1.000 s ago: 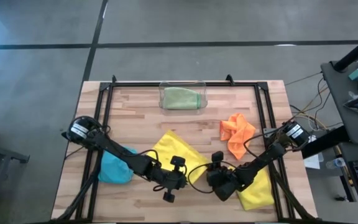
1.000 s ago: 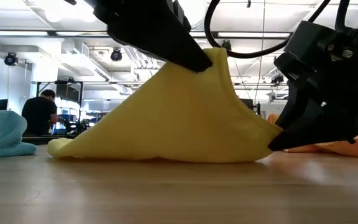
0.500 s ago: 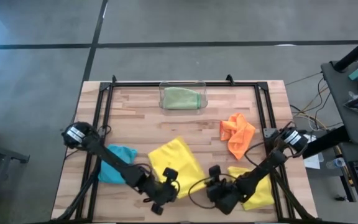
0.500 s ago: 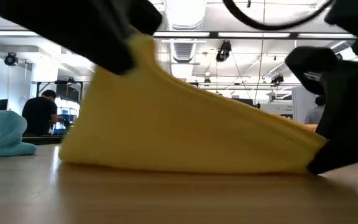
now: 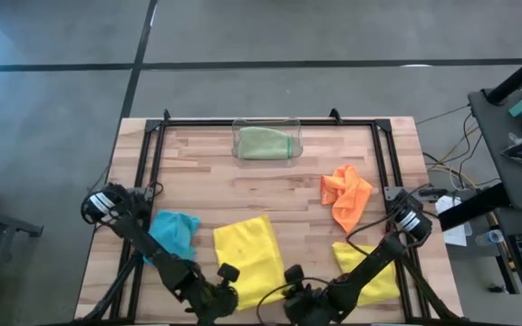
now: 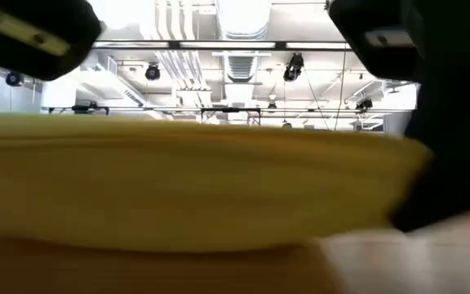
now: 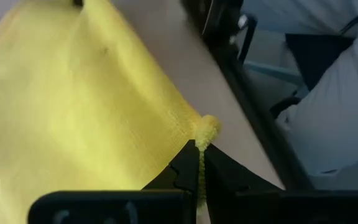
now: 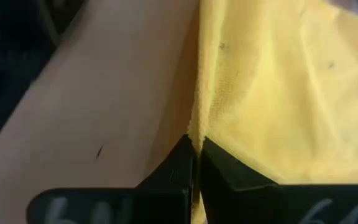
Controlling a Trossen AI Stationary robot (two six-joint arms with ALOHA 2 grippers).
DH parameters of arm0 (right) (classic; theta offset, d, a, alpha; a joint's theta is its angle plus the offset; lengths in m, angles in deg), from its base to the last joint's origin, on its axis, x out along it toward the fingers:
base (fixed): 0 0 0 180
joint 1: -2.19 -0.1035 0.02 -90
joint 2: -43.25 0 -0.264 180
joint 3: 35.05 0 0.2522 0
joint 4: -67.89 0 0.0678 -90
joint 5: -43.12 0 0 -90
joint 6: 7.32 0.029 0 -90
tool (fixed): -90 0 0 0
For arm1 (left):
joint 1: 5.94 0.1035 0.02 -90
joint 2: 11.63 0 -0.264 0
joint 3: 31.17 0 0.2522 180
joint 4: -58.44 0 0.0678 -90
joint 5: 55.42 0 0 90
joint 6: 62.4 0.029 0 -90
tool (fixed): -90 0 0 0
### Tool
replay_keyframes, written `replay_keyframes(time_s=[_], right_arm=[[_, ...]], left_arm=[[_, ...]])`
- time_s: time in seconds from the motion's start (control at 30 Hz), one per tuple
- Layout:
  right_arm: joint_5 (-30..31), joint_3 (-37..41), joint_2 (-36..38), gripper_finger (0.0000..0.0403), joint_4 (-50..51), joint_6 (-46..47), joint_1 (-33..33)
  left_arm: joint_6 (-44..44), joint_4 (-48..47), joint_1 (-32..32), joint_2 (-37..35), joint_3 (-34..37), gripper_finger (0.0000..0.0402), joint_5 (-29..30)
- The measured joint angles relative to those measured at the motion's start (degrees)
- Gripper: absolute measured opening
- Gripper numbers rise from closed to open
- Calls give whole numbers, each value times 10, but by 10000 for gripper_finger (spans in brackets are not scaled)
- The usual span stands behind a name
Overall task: Fold microfiber towels
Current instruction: Fold the top yellow microfiber cloth
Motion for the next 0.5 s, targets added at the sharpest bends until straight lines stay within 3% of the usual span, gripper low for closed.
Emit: replay_keyframes(time_s=[0.3,0.5], right_arm=[[-38,-2,14,8,-27,-12,34],[-86,3,16,8,-72,-42,62]], left_arm=[[-50,41,-37,-73,81,0,73],[-72,168,-56,-142,181,0,94]])
